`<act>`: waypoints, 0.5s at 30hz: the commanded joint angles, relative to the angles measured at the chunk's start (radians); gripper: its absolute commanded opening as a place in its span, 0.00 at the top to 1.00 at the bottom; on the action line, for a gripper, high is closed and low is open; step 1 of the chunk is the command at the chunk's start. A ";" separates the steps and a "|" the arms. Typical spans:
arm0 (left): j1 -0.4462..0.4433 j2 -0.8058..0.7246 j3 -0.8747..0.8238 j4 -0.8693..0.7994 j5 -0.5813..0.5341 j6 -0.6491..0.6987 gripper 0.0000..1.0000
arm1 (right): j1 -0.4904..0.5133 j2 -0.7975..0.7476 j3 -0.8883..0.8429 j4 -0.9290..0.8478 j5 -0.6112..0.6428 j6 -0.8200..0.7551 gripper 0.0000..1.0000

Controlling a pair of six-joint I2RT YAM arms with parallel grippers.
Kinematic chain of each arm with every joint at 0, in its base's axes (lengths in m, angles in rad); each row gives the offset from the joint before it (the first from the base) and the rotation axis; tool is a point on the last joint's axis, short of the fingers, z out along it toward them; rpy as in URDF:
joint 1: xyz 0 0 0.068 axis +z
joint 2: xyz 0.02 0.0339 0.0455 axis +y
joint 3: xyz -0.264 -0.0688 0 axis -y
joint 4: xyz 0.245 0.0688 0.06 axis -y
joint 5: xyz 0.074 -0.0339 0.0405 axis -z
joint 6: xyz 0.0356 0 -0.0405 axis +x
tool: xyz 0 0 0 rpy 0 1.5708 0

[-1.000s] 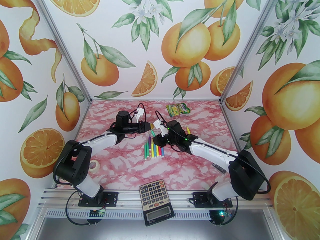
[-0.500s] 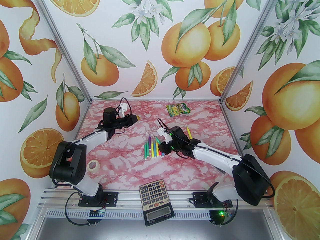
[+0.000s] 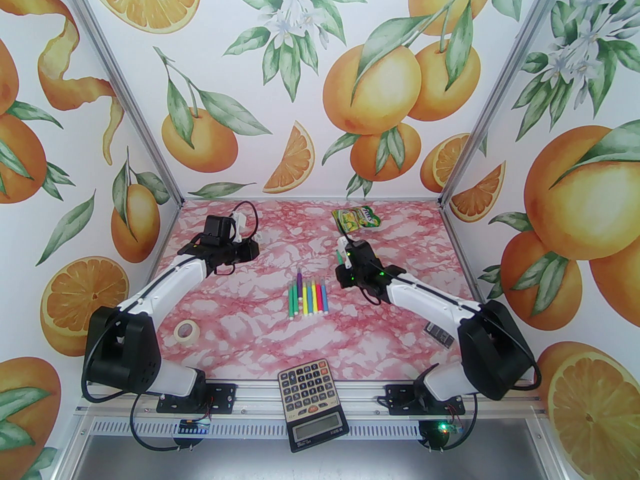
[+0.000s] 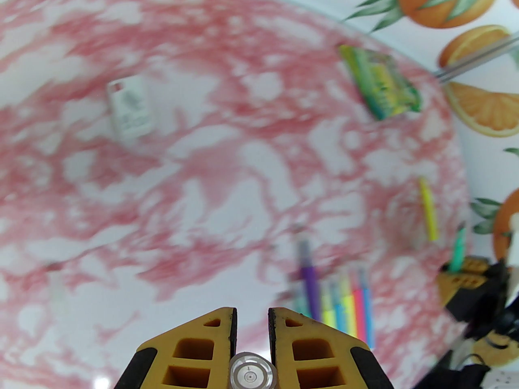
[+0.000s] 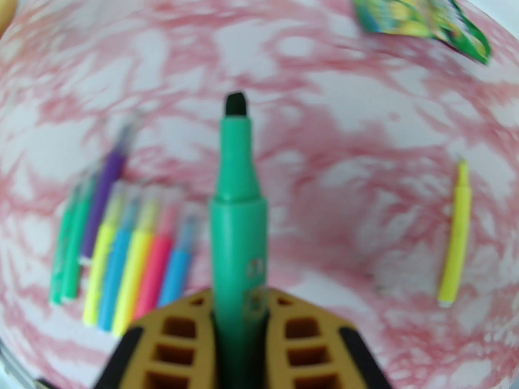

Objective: Open the pen caps

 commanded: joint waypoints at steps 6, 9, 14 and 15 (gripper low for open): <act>0.011 0.048 0.042 -0.155 -0.250 0.106 1.00 | -0.075 0.109 0.093 -0.085 0.132 0.012 1.00; 0.011 0.097 0.062 -0.160 -0.268 0.122 1.00 | -0.089 0.149 0.118 -0.108 0.158 0.007 1.00; 0.011 0.201 0.113 -0.174 -0.277 0.148 1.00 | -0.122 0.205 0.147 -0.129 0.175 0.014 0.99; 0.011 0.220 0.120 -0.174 -0.277 0.151 1.00 | -0.131 0.216 0.152 -0.135 0.177 0.018 0.99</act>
